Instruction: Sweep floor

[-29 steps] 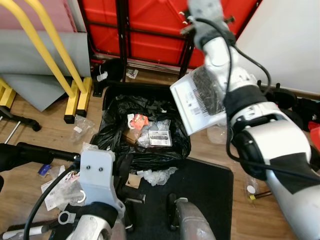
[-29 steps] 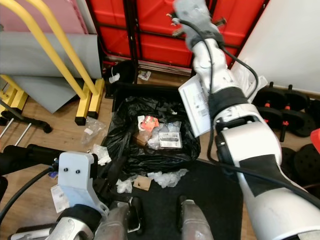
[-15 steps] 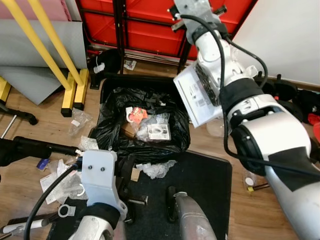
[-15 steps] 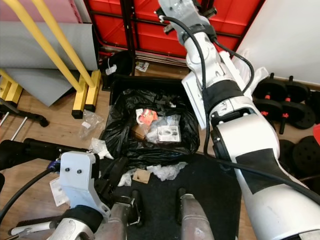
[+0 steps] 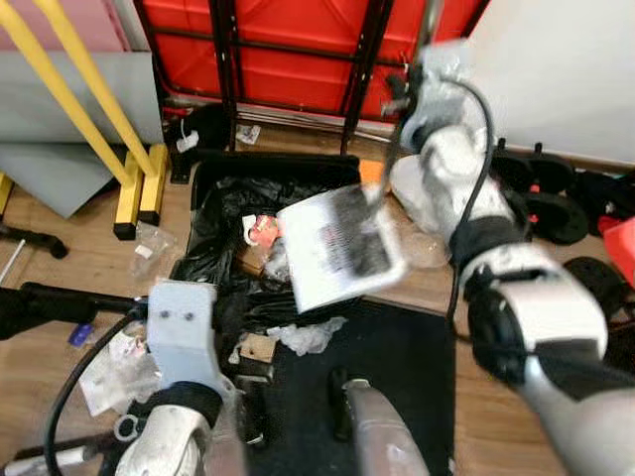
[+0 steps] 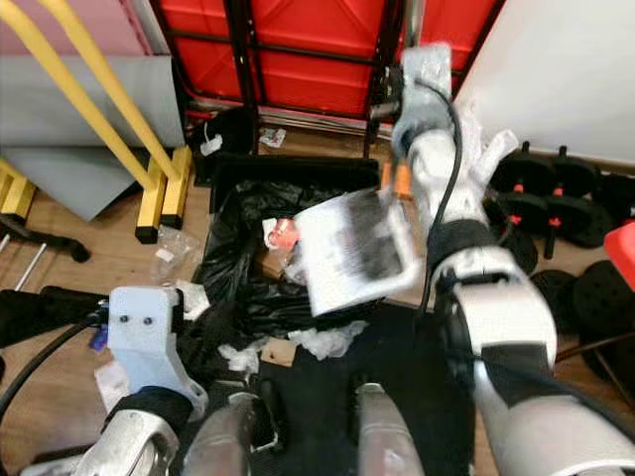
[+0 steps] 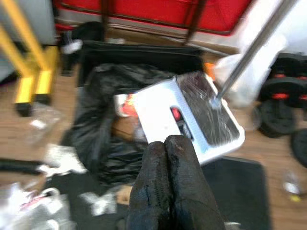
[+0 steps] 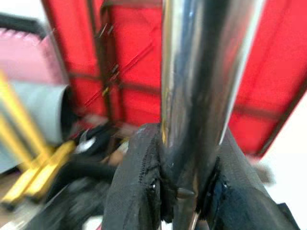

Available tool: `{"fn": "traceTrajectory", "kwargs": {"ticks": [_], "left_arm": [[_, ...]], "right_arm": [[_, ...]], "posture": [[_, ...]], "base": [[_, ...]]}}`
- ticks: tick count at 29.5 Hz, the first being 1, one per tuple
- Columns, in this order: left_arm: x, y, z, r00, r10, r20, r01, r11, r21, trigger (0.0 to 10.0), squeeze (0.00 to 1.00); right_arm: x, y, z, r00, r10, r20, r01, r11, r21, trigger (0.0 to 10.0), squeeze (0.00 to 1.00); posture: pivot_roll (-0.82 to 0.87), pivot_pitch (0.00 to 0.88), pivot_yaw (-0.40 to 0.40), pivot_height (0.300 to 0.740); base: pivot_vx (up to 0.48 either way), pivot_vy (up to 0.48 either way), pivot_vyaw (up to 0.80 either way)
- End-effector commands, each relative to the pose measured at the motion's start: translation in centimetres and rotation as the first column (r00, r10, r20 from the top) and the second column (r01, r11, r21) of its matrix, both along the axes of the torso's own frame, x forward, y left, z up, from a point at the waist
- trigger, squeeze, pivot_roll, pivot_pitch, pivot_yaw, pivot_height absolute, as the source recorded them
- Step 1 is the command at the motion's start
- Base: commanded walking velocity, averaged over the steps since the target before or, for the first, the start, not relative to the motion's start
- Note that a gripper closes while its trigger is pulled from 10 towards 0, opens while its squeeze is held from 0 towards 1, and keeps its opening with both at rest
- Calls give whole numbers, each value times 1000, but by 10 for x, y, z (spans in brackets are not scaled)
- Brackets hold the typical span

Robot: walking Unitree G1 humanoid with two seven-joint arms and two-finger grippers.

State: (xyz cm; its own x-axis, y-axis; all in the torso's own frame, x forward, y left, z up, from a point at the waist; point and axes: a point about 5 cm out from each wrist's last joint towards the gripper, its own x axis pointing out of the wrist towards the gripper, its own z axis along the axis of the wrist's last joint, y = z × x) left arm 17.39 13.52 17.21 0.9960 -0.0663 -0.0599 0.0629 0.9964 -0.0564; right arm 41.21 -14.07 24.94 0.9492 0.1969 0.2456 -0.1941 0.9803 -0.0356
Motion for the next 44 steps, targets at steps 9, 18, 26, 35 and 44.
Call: {"fn": "traceTrajectory", "kwargs": {"ticks": [9, 18, 26, 35, 44], "left_arm": [[18, 36, -26, 986, 145, -83, -143, 989, 32, 10000, 0], [28, 44, -37, 980, 174, -101, -171, 984, 40, 10000, 0], [42, 48, -42, 980, 178, -89, -174, 983, 49, 10000, 0], [48, 48, -41, 983, 168, -72, -164, 985, 51, 10000, 0], [52, 47, -41, 987, 149, -53, -147, 988, 51, 10000, 0]], "right_arm": [[-50, -1, -33, 997, 71, 11, -71, 997, -33, 10000, 0], [-64, -2, -45, 996, 79, -39, -80, 997, -17, 10000, 0], [-77, -6, -63, 994, 36, -105, -42, 998, -48, 10000, 0], [-83, -12, -64, 991, 0, -133, -10, 997, -73, 10000, 0], [-88, -15, -66, 986, -42, -162, 29, 997, -77, 10000, 0]], "posture": [[-77, 157, -70, 740], [-82, 97, -65, 740], [-93, 45, -47, 740], [-92, 38, -43, 740], [-89, 45, -31, 740]], "base": [[0, 0, 0], [0, 0, -294], [-226, 0, -439], [-268, 0, 0], [-263, 0, 0]]}}
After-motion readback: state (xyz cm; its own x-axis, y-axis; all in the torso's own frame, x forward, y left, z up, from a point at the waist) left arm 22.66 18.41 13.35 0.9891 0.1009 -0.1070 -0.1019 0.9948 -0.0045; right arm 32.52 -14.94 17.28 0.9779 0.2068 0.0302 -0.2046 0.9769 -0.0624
